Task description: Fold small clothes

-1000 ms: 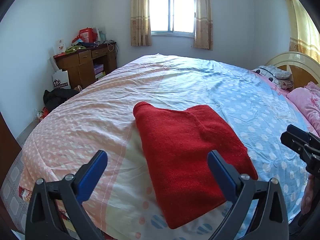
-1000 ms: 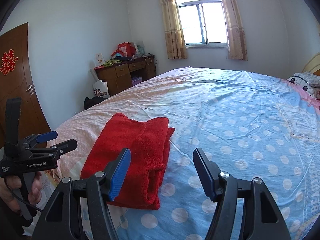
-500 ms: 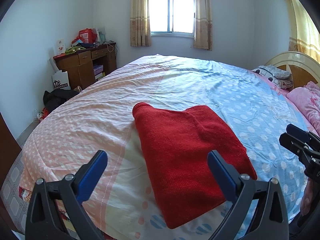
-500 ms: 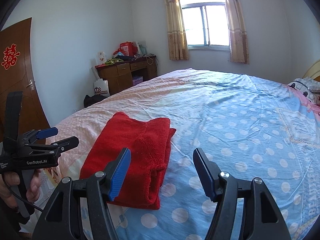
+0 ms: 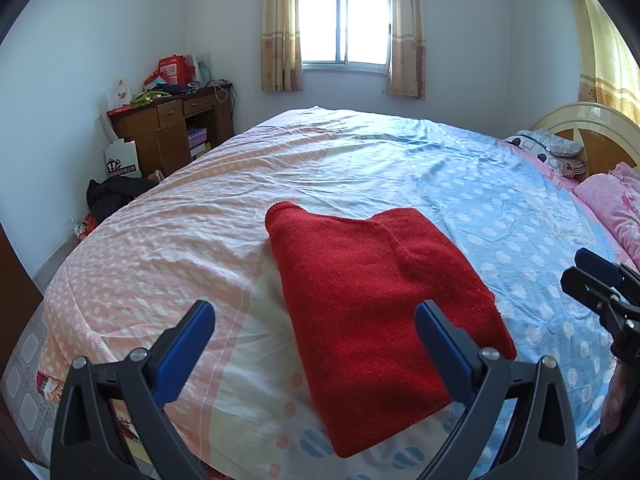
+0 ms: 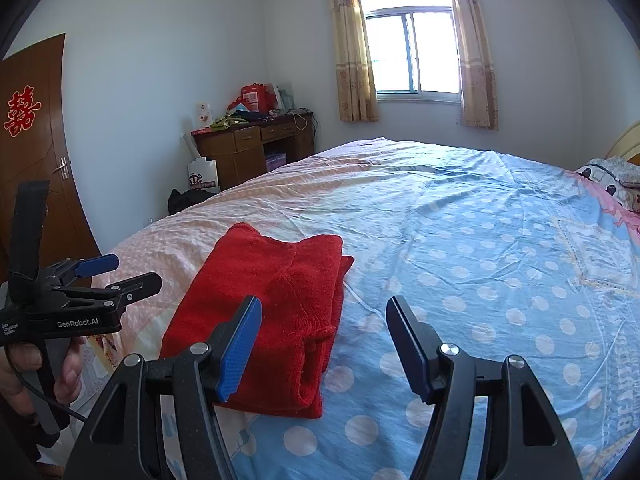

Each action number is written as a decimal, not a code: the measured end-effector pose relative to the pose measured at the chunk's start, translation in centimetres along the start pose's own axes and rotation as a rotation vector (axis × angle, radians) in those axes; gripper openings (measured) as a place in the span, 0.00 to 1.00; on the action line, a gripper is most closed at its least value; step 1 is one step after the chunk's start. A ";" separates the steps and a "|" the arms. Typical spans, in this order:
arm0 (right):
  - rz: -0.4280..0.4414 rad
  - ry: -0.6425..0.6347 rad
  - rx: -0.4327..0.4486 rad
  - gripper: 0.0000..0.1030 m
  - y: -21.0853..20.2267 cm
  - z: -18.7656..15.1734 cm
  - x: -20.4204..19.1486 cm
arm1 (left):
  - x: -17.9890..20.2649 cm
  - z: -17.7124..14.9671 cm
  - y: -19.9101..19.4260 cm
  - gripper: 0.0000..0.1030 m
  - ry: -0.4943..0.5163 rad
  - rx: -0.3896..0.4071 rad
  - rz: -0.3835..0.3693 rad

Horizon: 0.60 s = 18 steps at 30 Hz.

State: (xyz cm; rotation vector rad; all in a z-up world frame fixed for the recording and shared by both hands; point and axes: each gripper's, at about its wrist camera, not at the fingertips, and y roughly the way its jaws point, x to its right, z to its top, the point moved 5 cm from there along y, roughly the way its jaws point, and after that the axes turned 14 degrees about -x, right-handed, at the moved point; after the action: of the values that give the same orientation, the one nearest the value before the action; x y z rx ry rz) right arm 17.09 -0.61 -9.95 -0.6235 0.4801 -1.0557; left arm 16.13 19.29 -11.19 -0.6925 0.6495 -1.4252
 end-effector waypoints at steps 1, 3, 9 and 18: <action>-0.001 -0.001 0.000 0.64 0.0 0.0 0.0 | 0.0 0.0 0.0 0.99 0.001 0.001 0.000; 0.000 -0.001 0.001 0.64 0.0 0.0 0.0 | 0.0 0.0 0.0 0.99 -0.001 0.000 -0.001; -0.005 0.002 0.017 0.64 -0.3 0.1 0.1 | 0.1 -0.1 0.0 0.99 0.001 0.005 -0.006; -0.016 0.024 0.056 0.64 -0.9 0.3 0.5 | 0.0 0.2 -0.2 0.99 -0.006 0.007 -0.013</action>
State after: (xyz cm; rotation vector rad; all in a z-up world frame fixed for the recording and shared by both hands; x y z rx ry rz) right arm 16.93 -1.33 -9.19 -0.5663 0.4660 -1.0889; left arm 16.13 19.26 -10.96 -0.6956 0.6362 -1.4363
